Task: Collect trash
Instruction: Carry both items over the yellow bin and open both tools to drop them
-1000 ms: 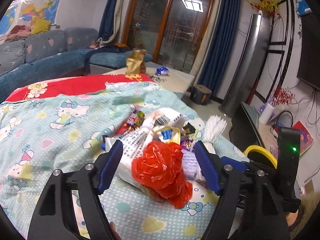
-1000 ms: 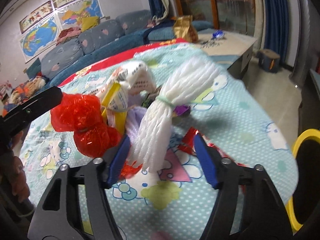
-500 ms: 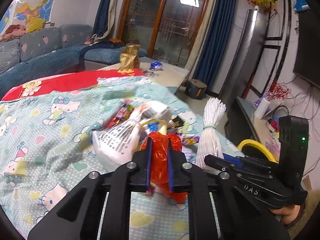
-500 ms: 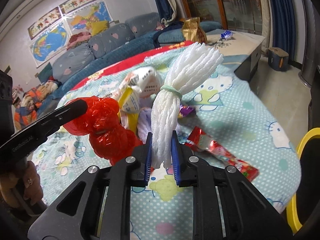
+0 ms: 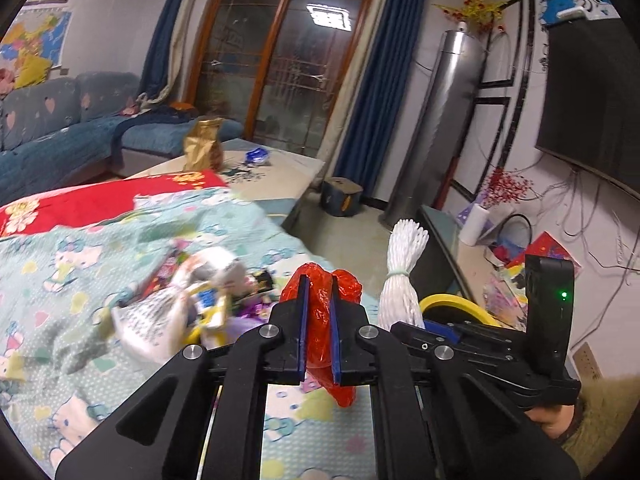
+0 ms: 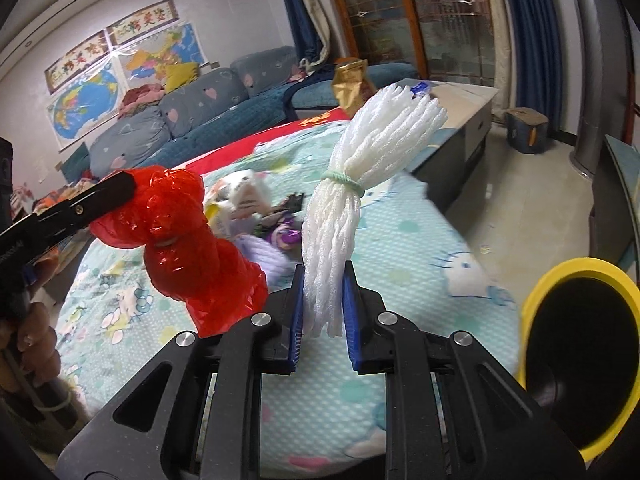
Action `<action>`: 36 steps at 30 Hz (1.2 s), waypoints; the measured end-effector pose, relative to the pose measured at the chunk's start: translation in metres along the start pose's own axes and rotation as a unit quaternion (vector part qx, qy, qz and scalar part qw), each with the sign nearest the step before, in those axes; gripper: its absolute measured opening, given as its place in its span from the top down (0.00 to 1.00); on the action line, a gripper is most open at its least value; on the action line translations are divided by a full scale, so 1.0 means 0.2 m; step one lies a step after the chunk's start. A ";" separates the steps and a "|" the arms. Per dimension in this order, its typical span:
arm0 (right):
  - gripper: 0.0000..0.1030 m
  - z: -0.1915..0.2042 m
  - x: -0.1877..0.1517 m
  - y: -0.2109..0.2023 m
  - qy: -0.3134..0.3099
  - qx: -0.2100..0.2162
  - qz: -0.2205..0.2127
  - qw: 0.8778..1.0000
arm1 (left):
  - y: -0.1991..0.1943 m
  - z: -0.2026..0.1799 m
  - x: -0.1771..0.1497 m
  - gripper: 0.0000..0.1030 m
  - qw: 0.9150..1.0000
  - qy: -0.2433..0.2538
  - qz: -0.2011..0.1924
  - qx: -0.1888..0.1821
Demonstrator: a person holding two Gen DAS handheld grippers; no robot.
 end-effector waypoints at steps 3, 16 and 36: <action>0.87 -0.06 0.01 -0.04 0.003 -0.014 -0.004 1.000 | 0.04 -0.07 0.00 0.92 1.000 0.004 0.003 -0.015; 0.87 -0.42 0.00 -0.21 0.030 -0.096 -0.021 0.995 | 0.26 -0.37 -0.02 0.92 0.997 0.007 0.009 -0.076; 0.87 -0.90 -0.19 -0.44 0.096 -0.202 0.003 0.975 | 0.55 -0.80 -0.21 0.92 0.987 0.024 0.057 -0.152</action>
Point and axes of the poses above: each gripper's, at about its wrist camera, not at the fingertips, and y roughly the way its jaws point, z to its left, x to its top, the point moved 4 cm from there along y, roughly the way its jaws point, and after that the axes turned 13 degrees about -z, right-handed, at the moved point
